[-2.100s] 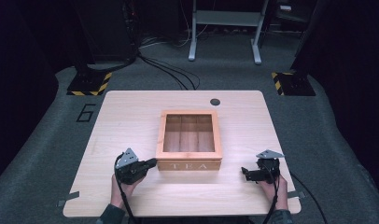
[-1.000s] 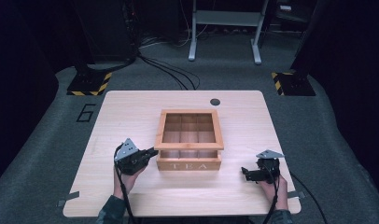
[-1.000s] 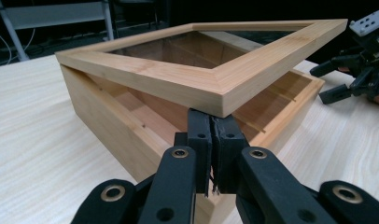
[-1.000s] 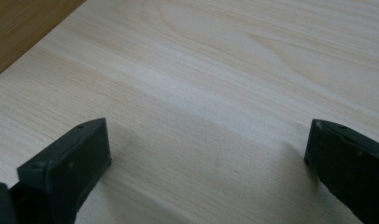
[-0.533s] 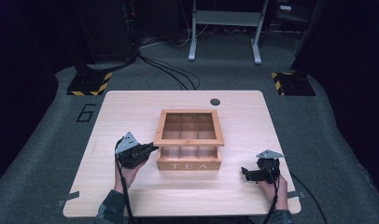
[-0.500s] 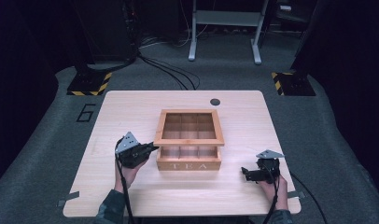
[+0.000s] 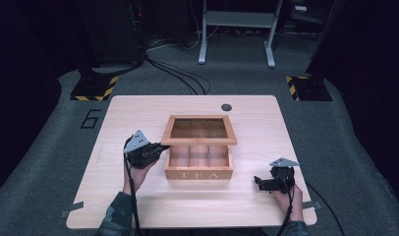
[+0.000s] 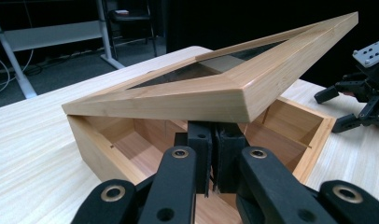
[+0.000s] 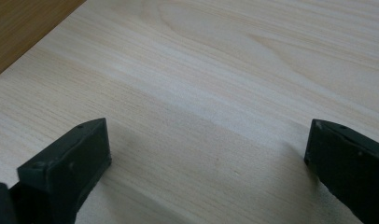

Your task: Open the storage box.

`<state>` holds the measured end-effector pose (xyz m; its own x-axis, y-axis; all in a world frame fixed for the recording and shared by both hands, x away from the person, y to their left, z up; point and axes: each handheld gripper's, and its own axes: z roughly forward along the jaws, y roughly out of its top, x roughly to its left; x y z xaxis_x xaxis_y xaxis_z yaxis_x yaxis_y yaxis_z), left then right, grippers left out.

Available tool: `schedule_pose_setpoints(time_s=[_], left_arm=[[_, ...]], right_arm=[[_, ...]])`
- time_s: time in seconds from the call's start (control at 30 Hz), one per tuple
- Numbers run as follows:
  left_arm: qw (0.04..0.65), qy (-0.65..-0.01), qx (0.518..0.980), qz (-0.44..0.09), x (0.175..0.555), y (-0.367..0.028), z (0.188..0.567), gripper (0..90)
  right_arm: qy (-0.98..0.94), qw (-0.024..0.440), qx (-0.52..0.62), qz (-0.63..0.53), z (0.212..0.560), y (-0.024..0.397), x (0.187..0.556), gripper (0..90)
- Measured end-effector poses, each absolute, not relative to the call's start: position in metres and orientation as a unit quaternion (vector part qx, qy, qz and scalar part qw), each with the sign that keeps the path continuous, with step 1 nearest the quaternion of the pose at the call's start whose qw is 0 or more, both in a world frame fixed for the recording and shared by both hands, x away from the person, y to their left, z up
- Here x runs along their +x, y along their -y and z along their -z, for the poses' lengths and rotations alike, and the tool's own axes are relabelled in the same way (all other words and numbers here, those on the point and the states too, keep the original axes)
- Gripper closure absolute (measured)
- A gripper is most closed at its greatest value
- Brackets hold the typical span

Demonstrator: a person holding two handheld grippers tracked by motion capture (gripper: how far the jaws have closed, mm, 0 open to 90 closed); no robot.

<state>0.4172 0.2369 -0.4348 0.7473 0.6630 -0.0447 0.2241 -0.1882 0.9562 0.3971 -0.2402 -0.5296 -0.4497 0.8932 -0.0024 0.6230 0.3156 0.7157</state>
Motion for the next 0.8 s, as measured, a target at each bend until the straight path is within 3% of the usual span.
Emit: schedule_pose_setpoints(time_s=[0.8], left_arm=[[0.561,-0.287,0.751,-0.198,0.442,-0.226,0.421,86.9]], right_arm=[[-0.782,0.206,0.486,-0.331,0.530,0.240,0.397,0.0]])
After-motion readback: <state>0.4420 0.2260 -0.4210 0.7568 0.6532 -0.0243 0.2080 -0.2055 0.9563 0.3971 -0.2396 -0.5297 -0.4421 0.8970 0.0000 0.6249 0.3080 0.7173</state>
